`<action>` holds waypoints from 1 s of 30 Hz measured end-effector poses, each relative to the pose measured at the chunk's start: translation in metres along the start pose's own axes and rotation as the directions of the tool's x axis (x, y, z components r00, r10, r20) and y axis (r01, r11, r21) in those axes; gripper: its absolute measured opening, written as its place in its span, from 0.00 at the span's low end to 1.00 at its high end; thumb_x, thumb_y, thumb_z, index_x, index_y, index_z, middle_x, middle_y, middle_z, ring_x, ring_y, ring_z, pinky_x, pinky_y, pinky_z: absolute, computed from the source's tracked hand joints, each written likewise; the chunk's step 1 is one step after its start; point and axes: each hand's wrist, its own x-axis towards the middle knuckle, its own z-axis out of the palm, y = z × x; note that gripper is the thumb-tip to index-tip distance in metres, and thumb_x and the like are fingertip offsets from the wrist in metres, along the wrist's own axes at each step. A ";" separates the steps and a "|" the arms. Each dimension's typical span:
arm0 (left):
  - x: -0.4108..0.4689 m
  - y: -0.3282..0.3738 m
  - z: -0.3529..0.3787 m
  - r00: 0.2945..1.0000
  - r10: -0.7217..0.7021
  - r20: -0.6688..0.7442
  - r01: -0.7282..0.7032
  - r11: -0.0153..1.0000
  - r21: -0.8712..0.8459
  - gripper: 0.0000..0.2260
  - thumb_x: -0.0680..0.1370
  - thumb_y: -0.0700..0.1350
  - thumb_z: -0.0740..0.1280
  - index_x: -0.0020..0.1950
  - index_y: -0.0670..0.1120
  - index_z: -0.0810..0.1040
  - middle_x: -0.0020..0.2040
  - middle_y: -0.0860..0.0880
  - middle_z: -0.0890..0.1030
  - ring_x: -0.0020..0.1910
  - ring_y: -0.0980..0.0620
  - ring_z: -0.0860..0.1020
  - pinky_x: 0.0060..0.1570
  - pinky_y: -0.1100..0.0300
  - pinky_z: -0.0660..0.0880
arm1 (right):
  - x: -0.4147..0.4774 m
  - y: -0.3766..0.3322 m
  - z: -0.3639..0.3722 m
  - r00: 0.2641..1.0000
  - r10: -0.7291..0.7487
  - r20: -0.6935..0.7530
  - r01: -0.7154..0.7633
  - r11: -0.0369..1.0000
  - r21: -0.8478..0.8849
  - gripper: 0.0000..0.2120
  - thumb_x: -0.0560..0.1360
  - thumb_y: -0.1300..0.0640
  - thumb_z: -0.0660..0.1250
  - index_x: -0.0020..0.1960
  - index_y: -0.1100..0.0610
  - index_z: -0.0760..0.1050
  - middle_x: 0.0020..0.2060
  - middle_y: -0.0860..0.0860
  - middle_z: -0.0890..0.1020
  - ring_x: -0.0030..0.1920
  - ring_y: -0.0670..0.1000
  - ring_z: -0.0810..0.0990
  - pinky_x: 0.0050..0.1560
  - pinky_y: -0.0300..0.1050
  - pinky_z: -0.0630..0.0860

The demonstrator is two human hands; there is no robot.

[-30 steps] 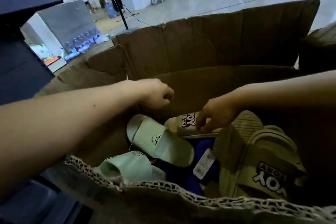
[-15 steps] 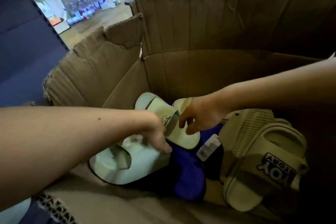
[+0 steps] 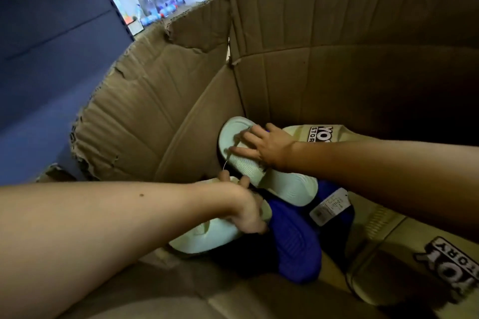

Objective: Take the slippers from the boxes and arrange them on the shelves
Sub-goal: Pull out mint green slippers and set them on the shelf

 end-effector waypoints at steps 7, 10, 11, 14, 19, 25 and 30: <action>-0.013 0.000 -0.011 0.921 -0.005 -0.390 -0.046 0.991 -0.122 0.15 0.72 0.60 0.66 0.34 0.50 0.77 0.61 0.51 0.71 0.70 0.40 0.52 0.61 0.35 0.57 | -0.038 0.026 -0.032 0.996 -0.042 -0.084 0.032 0.992 -0.119 0.42 0.76 0.53 0.63 0.76 0.51 0.35 0.72 0.59 0.52 0.69 0.61 0.59 0.59 0.51 0.68; -0.026 -0.008 -0.027 0.813 -0.061 -0.580 0.001 0.995 -0.103 0.15 0.66 0.63 0.71 0.39 0.52 0.78 0.61 0.53 0.70 0.69 0.43 0.55 0.60 0.38 0.60 | -0.066 0.048 -0.055 0.982 0.110 -0.153 -0.123 0.990 -0.074 0.44 0.75 0.50 0.65 0.76 0.52 0.36 0.71 0.58 0.53 0.69 0.59 0.59 0.60 0.51 0.69; -0.032 -0.012 -0.033 0.761 -0.087 -0.643 0.019 0.994 -0.112 0.16 0.65 0.62 0.72 0.42 0.52 0.78 0.60 0.53 0.70 0.68 0.44 0.56 0.59 0.40 0.61 | -0.074 0.055 -0.063 0.972 0.167 -0.168 -0.180 0.982 -0.063 0.45 0.74 0.49 0.66 0.76 0.52 0.36 0.71 0.57 0.54 0.69 0.59 0.59 0.60 0.51 0.70; -0.051 -0.011 -0.053 0.606 -0.106 -0.788 -0.004 0.991 -0.137 0.13 0.68 0.56 0.71 0.32 0.51 0.70 0.59 0.55 0.69 0.64 0.47 0.60 0.56 0.42 0.62 | -0.099 0.073 -0.086 0.939 0.281 -0.198 -0.295 0.954 -0.049 0.47 0.71 0.46 0.67 0.76 0.53 0.37 0.71 0.56 0.54 0.69 0.57 0.59 0.57 0.49 0.72; -0.079 -0.020 -0.094 0.377 0.335 -0.863 0.055 0.922 0.382 0.09 0.74 0.47 0.61 0.49 0.55 0.78 0.72 0.53 0.61 0.70 0.46 0.55 0.56 0.43 0.63 | -0.151 0.098 -0.124 0.896 0.375 -0.237 -0.387 0.922 -0.004 0.47 0.69 0.48 0.69 0.76 0.51 0.42 0.70 0.53 0.56 0.70 0.56 0.58 0.56 0.49 0.74; -0.101 -0.062 -0.111 -0.054 0.494 -0.868 0.064 0.869 0.490 0.25 0.62 0.46 0.59 0.59 0.57 0.66 0.65 0.51 0.64 0.61 0.45 0.62 0.48 0.40 0.71 | -0.201 0.119 -0.155 0.799 0.529 -0.288 -0.493 0.849 0.191 0.44 0.70 0.56 0.67 0.76 0.50 0.42 0.72 0.52 0.54 0.70 0.55 0.56 0.55 0.51 0.73; -0.152 -0.096 -0.102 -0.122 0.555 -0.823 0.104 0.831 0.546 0.26 0.64 0.43 0.56 0.62 0.52 0.67 0.62 0.52 0.71 0.59 0.44 0.67 0.52 0.41 0.72 | -0.206 0.118 -0.195 0.734 0.491 -0.469 -0.400 0.871 0.286 0.41 0.69 0.68 0.60 0.76 0.48 0.49 0.73 0.49 0.55 0.69 0.54 0.54 0.59 0.52 0.70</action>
